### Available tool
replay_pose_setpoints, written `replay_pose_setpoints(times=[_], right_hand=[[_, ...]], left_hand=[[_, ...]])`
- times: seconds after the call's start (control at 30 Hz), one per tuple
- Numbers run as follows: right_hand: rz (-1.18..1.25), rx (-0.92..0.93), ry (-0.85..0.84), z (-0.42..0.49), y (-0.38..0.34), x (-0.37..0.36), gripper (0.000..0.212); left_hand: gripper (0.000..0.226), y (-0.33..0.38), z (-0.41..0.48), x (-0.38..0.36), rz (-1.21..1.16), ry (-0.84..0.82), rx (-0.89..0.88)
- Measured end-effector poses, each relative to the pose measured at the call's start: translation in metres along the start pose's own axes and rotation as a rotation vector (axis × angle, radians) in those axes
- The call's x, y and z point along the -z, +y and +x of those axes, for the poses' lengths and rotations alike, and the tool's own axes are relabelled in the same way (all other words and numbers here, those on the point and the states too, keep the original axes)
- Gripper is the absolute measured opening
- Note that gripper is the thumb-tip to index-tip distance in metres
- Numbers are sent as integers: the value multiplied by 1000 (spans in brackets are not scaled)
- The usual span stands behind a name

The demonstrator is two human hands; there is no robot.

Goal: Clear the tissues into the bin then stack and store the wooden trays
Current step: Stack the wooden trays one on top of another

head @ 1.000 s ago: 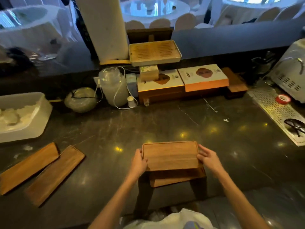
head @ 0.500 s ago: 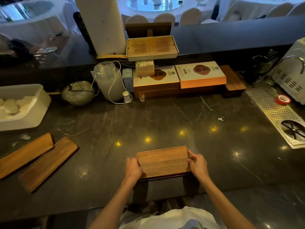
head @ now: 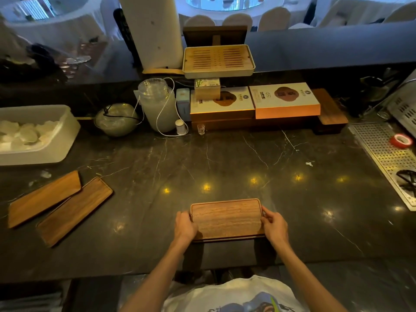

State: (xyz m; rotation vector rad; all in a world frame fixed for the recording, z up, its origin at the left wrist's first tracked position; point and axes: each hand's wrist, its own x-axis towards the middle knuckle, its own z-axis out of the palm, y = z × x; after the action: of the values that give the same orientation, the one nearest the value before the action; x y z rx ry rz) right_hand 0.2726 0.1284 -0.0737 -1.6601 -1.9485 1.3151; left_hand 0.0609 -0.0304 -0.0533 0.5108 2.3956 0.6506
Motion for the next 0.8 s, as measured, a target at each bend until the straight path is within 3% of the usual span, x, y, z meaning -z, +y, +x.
replay_pose_setpoints(times=[0.37, 0.8], right_hand=[[-60, -30, -18, 2, 6, 5, 35], [-4, -80, -30, 3, 9, 8, 33]], left_hand=[[18, 1, 8, 3, 17, -6, 43], [22, 0, 19, 3, 30, -78, 96]])
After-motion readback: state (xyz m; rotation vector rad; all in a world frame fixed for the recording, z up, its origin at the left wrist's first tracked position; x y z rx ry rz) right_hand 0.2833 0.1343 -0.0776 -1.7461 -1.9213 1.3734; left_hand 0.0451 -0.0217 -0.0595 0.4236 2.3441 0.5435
